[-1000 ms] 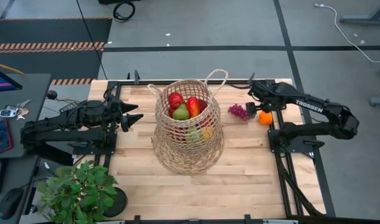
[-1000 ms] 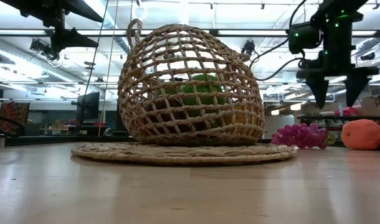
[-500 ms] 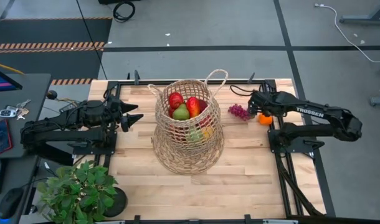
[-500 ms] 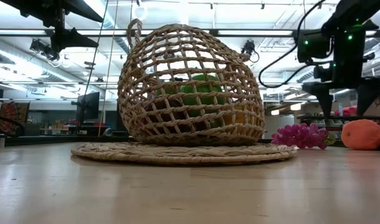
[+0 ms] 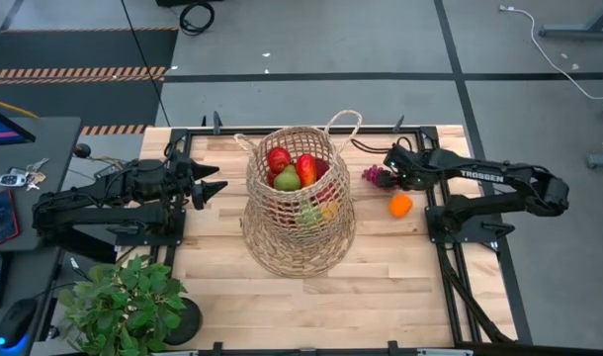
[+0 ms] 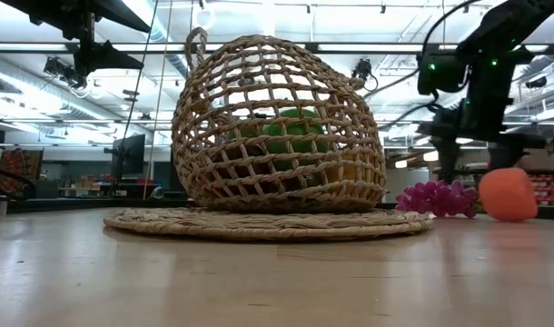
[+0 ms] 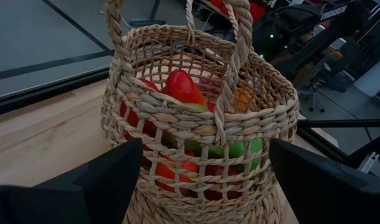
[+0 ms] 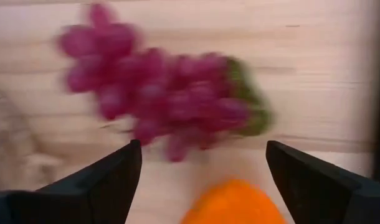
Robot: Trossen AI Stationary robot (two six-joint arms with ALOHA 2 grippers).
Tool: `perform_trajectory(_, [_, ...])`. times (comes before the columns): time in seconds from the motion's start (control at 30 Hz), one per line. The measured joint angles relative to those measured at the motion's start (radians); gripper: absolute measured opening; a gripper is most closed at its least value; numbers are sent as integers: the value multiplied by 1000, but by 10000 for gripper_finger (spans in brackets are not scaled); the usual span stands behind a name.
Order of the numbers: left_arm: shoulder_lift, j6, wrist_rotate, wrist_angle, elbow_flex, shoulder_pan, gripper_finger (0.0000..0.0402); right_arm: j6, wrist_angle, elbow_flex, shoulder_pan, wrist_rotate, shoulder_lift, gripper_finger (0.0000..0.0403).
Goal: Build produce basket
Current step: Put the orange into the brown basket
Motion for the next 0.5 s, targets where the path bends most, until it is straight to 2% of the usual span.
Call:
perform_trajectory(0.07, [0, 0, 0, 0, 0, 0, 357, 0, 31, 3, 17, -26, 0, 346])
perform_trajectory(0.2, [0, 0, 0, 0, 0, 0, 357, -3, -42, 42, 63, -15, -7, 346])
perform_trajectory(0.27, [0, 0, 0, 0, 0, 0, 357, -59, -61, 65, 89, -11, -15, 346])
perform_trajectory(0.37, [0, 0, 0, 0, 0, 0, 357, -270, -27, 105, 144, -78, -19, 346])
perform_trajectory(0.5, [0, 0, 0, 0, 0, 0, 357, -588, 54, 137, 250, -283, -19, 346])
